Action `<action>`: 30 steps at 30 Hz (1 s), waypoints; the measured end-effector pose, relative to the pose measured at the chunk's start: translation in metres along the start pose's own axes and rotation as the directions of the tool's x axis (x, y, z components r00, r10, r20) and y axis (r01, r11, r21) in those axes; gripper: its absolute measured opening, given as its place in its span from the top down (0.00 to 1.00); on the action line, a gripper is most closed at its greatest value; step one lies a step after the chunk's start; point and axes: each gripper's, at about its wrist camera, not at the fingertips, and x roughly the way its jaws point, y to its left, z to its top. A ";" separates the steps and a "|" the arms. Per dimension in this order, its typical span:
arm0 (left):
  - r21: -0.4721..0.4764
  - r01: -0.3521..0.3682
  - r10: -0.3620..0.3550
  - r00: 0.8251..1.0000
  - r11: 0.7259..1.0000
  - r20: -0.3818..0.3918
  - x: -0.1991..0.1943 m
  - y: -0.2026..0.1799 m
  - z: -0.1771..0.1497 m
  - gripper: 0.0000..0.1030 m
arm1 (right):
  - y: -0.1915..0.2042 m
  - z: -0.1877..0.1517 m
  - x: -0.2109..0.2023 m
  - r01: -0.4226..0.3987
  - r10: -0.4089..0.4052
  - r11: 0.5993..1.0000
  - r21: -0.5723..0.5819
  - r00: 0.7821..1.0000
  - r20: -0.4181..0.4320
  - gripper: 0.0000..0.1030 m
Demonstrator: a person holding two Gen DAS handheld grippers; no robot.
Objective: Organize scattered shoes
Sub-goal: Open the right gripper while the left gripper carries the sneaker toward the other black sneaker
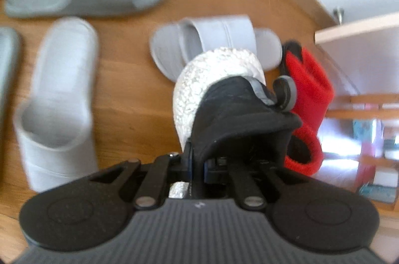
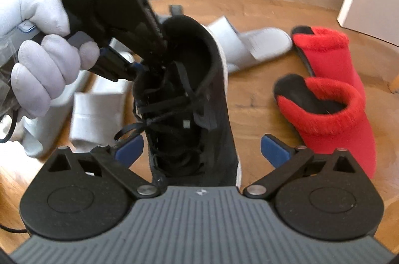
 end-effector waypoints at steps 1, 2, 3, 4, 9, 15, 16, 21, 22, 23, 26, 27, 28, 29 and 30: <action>0.000 -0.003 0.003 1.000 1.000 0.015 -0.012 0.007 0.001 0.94 | 0.004 0.004 -0.003 -0.003 0.003 1.000 -0.004 1.000 0.009 0.02; 0.004 -0.011 0.011 0.999 1.000 0.045 -0.035 0.019 0.002 0.94 | 0.008 0.008 -0.006 -0.005 0.005 1.000 -0.008 1.000 0.017 0.01; 0.020 -0.024 0.023 0.997 0.999 0.078 -0.054 0.029 0.002 0.94 | 0.012 0.012 -0.009 -0.008 0.008 1.000 -0.011 1.000 0.026 0.01; 0.037 -0.040 0.036 0.993 0.999 0.111 -0.073 0.039 0.003 0.94 | 0.016 0.017 -0.012 -0.010 0.011 1.000 -0.015 0.999 0.034 0.01; 0.026 -0.143 0.133 0.964 0.989 0.229 -0.162 0.094 0.007 0.94 | 0.037 0.037 -0.027 -0.022 0.025 0.999 -0.035 0.997 0.077 0.01; -0.001 -0.279 0.264 0.908 0.960 0.324 -0.261 0.160 -0.003 0.94 | 0.092 0.082 -0.054 -0.054 0.070 0.990 -0.131 0.990 0.125 0.01; 0.009 -0.310 0.287 0.891 0.951 0.353 -0.284 0.174 -0.009 0.94 | 0.110 0.094 -0.061 -0.065 0.090 0.980 -0.187 0.988 0.126 0.01; -0.032 -0.371 0.351 0.842 0.928 0.410 -0.345 0.228 -0.028 0.94 | 0.195 0.143 -0.094 -0.110 0.173 0.877 -0.467 0.980 0.094 0.01; -0.057 -0.363 0.353 0.838 0.930 0.416 -0.354 0.244 -0.032 0.94 | 0.213 0.149 -0.097 -0.126 0.190 0.849 -0.514 0.979 0.074 0.01; -0.079 -0.355 0.354 0.836 0.932 0.419 -0.362 0.258 -0.036 0.94 | 0.231 0.156 -0.101 -0.142 0.205 0.817 -0.558 0.977 0.052 0.01; -0.126 -0.329 0.352 0.851 0.936 0.391 -0.363 0.291 -0.040 0.94 | 0.280 0.144 -0.079 -0.219 0.243 0.795 -0.566 0.969 -0.034 0.01; -0.165 -0.313 0.353 0.863 0.935 0.361 -0.358 0.313 -0.041 0.94 | 0.296 0.140 -0.071 -0.245 0.255 0.787 -0.567 0.965 -0.063 0.01; -0.181 -0.307 0.353 0.867 0.934 0.351 -0.357 0.324 -0.040 0.94 | 0.312 0.135 -0.064 -0.270 0.267 0.779 -0.566 0.959 -0.091 0.01; -0.224 -0.290 0.352 0.878 0.930 0.324 -0.345 0.347 -0.042 0.94 | 0.329 0.131 -0.056 -0.296 0.278 0.770 -0.565 0.953 -0.120 0.01; -0.240 -0.285 0.352 0.881 0.928 0.316 -0.338 0.355 -0.043 0.94 | 0.345 0.127 -0.049 -0.321 0.289 0.762 -0.563 0.946 -0.149 0.01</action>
